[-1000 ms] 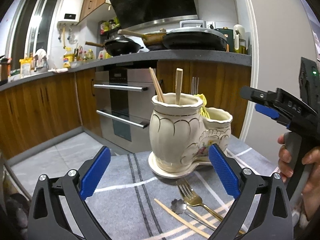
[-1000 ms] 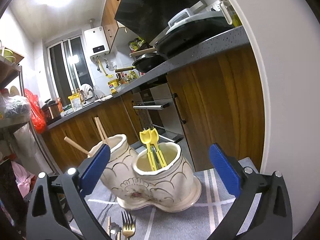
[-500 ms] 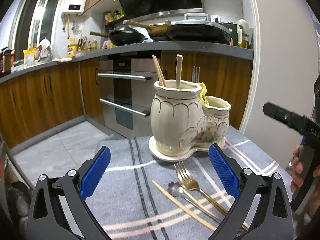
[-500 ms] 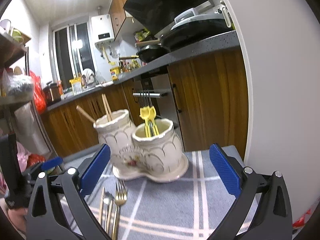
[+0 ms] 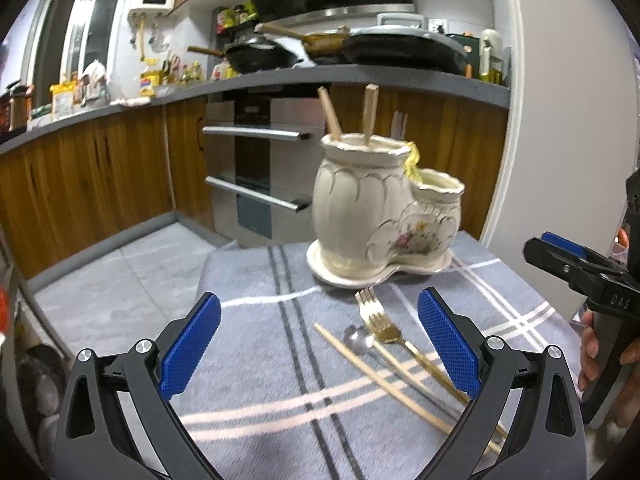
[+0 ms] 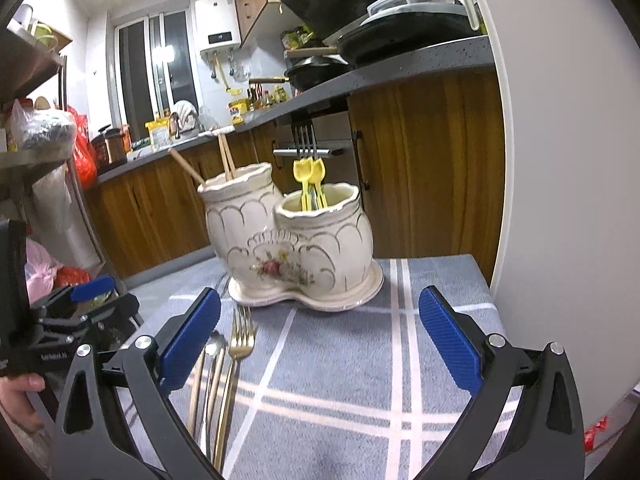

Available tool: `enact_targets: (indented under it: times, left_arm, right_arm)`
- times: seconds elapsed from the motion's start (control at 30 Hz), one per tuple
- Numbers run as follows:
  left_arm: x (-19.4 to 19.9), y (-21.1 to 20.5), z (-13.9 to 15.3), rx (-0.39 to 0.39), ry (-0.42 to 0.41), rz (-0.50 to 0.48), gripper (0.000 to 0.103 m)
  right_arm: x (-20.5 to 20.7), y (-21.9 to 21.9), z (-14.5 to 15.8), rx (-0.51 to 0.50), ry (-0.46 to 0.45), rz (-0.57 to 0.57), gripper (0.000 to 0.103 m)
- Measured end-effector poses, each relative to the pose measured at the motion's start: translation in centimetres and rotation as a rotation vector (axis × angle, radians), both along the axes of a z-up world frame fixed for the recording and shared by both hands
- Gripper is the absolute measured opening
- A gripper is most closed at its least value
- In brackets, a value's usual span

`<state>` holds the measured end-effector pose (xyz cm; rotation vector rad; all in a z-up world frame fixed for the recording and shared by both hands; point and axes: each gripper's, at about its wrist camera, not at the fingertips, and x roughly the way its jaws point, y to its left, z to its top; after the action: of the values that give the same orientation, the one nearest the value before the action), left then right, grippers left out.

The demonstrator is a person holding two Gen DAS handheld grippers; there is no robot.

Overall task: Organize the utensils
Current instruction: 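Move both tools back over the remaining utensils on the cloth, then grasp the gold fork with the right tool and lift it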

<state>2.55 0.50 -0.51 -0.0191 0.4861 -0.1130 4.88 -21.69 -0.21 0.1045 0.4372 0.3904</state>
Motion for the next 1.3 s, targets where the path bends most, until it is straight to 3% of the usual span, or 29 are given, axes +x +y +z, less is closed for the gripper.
enact_targets:
  times: [0.3, 0.53, 0.7, 0.93, 1.2, 1.3]
  left_arm:
    - [0.0, 0.8, -1.5, -0.004, 0.112, 0.009, 0.098]
    - [0.4, 1.7, -2.0, -0.055, 0.165, 0.018, 0.098]
    - [0.5, 1.4, -2.2, -0.050, 0.174, 0.011, 0.098]
    - [0.6, 1.5, -2.2, -0.062, 0.177, -0.004, 0.098]
    - [0.8, 1.3, -2.5, -0.048, 0.199, -0.016, 0.098]
    - [0.9, 1.1, -2.6, -0.041, 0.206, -0.020, 0.098]
  right_arm:
    - [0.3, 1.0, -2.0, -0.030, 0.137, 0.070, 0.098]
    - [-0.2, 4.7, -3.3, -0.152, 0.192, 0.195, 0.095]
    - [0.5, 6.8, -4.5, -0.180, 0.280, 0.247, 0.060]
    - [1.2, 9.5, -5.5, -0.260, 0.327, 0.261, 0.027]
    - [2.8, 11.6, -5.8, -0.314, 0.353, 0.264, 0.017]
    - [3.0, 11.8, -5.7, -0.299, 0.371, 0.291, 0.009]
